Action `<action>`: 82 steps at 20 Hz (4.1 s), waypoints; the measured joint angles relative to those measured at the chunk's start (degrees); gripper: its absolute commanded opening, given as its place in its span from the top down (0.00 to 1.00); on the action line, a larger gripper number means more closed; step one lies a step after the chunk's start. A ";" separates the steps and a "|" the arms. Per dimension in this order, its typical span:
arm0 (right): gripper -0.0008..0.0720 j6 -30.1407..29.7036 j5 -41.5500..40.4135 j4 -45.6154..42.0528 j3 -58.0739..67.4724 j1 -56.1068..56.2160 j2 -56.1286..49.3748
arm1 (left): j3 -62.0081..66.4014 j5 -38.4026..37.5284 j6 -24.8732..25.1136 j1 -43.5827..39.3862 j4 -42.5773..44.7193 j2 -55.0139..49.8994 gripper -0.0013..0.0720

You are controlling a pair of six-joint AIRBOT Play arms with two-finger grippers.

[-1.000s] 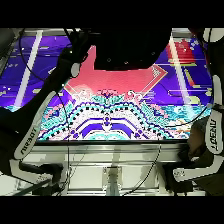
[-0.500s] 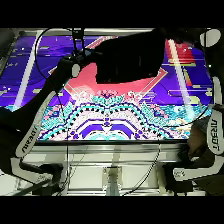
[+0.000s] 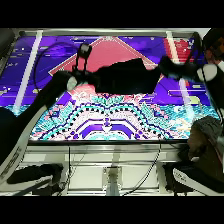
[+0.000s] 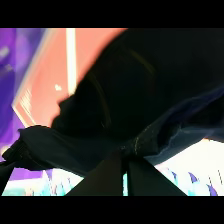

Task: Fold the clothes and pants, and hang the long-sleeved shirts on hangers.

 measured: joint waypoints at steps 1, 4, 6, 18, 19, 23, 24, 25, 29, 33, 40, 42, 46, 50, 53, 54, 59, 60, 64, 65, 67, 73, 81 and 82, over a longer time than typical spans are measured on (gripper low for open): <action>0.98 0.44 0.44 0.02 -4.02 0.07 3.06 | -3.82 -0.52 0.17 -0.68 0.04 2.75 0.97; 0.98 1.40 3.04 0.33 -12.41 0.11 10.86 | -13.68 -1.90 -0.09 -3.02 0.07 10.93 0.97; 0.98 2.56 6.36 0.11 -16.04 0.11 15.41 | -18.69 -3.67 -0.50 -5.11 0.11 16.17 0.97; 0.98 10.84 24.79 -6.86 -20.68 0.11 33.00 | -29.14 -15.32 -8.83 -21.20 0.00 29.97 0.97; 0.98 10.51 24.79 -7.28 -19.54 0.11 32.39 | -29.27 -15.56 -10.10 -22.47 0.00 30.23 0.97; 0.98 5.79 24.70 -8.13 -10.34 0.11 25.35 | -29.44 -15.93 -14.86 -26.01 -0.13 32.35 0.97; 0.98 4.00 24.50 -8.11 -7.26 0.11 22.29 | -29.44 -15.96 -16.22 -26.40 0.07 33.03 0.97; 0.98 2.05 24.41 -7.85 -4.02 0.11 18.86 | -29.46 -15.98 -17.51 -26.69 0.61 33.55 0.97; 0.98 -4.87 22.60 -4.55 7.76 1.16 4.37 | -29.49 -15.56 -22.40 -27.19 5.84 34.07 0.97; 0.98 -9.51 20.20 -2.67 18.16 5.97 -9.44 | -29.49 -14.34 -27.26 -27.32 10.40 31.52 0.97; 0.98 -12.85 15.10 -1.88 31.50 13.51 -26.71 | -29.49 -9.90 -40.74 -25.40 20.52 24.68 0.97; 0.98 -11.91 12.39 -2.47 34.29 14.05 -30.01 | -29.49 -9.20 -44.72 -23.41 23.26 24.09 0.97; 0.98 -9.79 6.99 -4.09 37.46 14.53 -34.51 | -29.46 -6.84 -48.72 -18.47 26.08 23.58 0.97; 0.98 -7.23 1.62 -7.17 38.47 14.64 -36.87 | -29.44 -5.09 -49.99 -15.32 26.93 23.30 0.97; 0.98 -6.03 -0.59 -8.57 38.75 14.67 -38.71 | -29.46 -4.52 -50.25 -14.32 27.17 23.26 0.97; 0.98 -5.79 -1.31 -8.85 38.80 14.67 -39.43 | -29.44 -4.20 -50.27 -14.12 27.19 23.23 0.97; 0.28 -5.25 -6.27 -9.46 38.93 14.71 -42.42 | -29.44 1.03 -50.45 -13.29 28.79 22.29 0.52; 0.30 -5.35 -7.98 -9.55 38.93 14.71 -42.82 | -29.44 2.27 -50.60 -12.72 29.11 21.64 0.51; 0.29 -6.49 -13.25 -10.47 39.10 14.64 -43.56 | -29.44 4.79 -56.52 -8.28 29.83 19.15 0.44; 0.29 -6.75 -13.42 -10.86 39.34 14.45 -43.65 | -29.44 5.16 -57.96 -6.84 29.90 18.84 0.45; 0.34 -7.04 -13.33 -11.32 40.46 13.55 -43.67 | -29.44 5.55 -59.80 -3.78 29.97 18.78 0.60; 0.98 -7.41 1.49 -13.31 50.05 5.57 -43.34 | -29.44 7.23 -61.44 1.31 29.88 27.65 0.97; 0.98 -19.69 20.22 14.95 39.80 -9.11 -38.21 | -29.44 11.41 -53.48 1.53 27.17 51.21 0.97; 0.98 -21.70 21.16 18.05 35.67 -10.12 -36.50 | -29.42 10.43 -52.65 1.53 26.62 53.35 0.97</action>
